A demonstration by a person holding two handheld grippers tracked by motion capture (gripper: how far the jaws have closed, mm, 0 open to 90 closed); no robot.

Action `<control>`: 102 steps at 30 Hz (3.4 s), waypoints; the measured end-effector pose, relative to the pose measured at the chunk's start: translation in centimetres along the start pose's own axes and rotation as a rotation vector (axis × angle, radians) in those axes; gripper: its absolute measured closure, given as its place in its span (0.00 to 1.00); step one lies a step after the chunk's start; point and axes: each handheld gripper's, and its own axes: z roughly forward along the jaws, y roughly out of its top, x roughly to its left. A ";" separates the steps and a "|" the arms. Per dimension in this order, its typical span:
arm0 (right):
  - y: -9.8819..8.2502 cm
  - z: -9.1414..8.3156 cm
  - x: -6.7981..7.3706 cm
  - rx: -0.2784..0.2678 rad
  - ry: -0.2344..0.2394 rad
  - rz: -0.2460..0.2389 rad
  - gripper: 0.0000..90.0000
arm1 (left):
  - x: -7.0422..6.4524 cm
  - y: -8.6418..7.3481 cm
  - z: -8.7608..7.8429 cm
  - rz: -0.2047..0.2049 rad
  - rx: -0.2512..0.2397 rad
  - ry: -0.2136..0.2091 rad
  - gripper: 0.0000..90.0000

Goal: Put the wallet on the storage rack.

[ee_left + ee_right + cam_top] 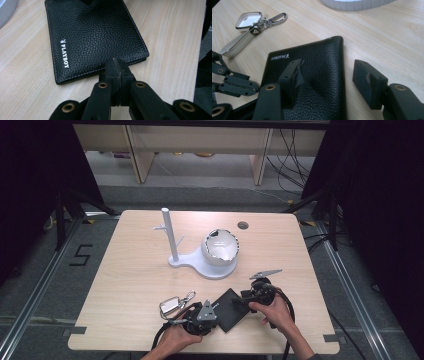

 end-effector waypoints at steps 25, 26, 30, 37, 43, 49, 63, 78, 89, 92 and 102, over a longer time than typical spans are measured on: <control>-0.4 -0.2 -1.2 -0.045 0.152 0.138 0.69 | -0.1 0.0 0.2 0.012 0.004 0.009 0.99; -0.4 -0.2 -1.2 -0.048 0.167 0.147 0.70 | -0.1 0.0 0.1 0.015 0.005 0.007 0.99; -0.4 -0.5 -0.9 -0.061 0.165 0.191 0.74 | -0.1 0.0 0.1 0.017 0.006 0.009 0.99; 0.0 -1.0 0.1 -0.095 0.224 0.133 0.83 | -0.1 0.0 0.1 0.023 0.009 0.009 0.99; 0.1 -1.4 0.7 -0.112 0.241 0.125 0.86 | -0.3 0.2 -0.2 0.023 0.019 -0.004 0.91; 0.5 -2.0 1.4 -0.144 0.262 0.073 0.87 | -0.3 0.7 -1.5 -0.006 -0.023 -0.016 0.78; 2.0 -4.8 1.3 -0.231 0.237 0.030 0.87 | 1.1 -1.0 -7.5 -0.099 -0.075 0.053 0.44; 5.0 -8.5 -0.9 -0.333 0.149 0.059 0.87 | 2.7 -6.6 -11.6 -0.199 -0.047 0.151 0.32; 8.0 -10.6 -2.7 -0.391 0.088 0.101 0.87 | 3.9 -8.8 -12.8 -0.256 -0.021 0.200 0.27; 8.7 -10.9 -3.2 -0.413 0.084 0.117 0.87 | 4.3 -9.1 -12.9 -0.268 -0.020 0.215 0.27; 11.9 -10.2 -4.8 -0.416 0.022 0.129 0.87 | 4.4 -9.4 -12.5 -0.260 0.002 0.207 0.26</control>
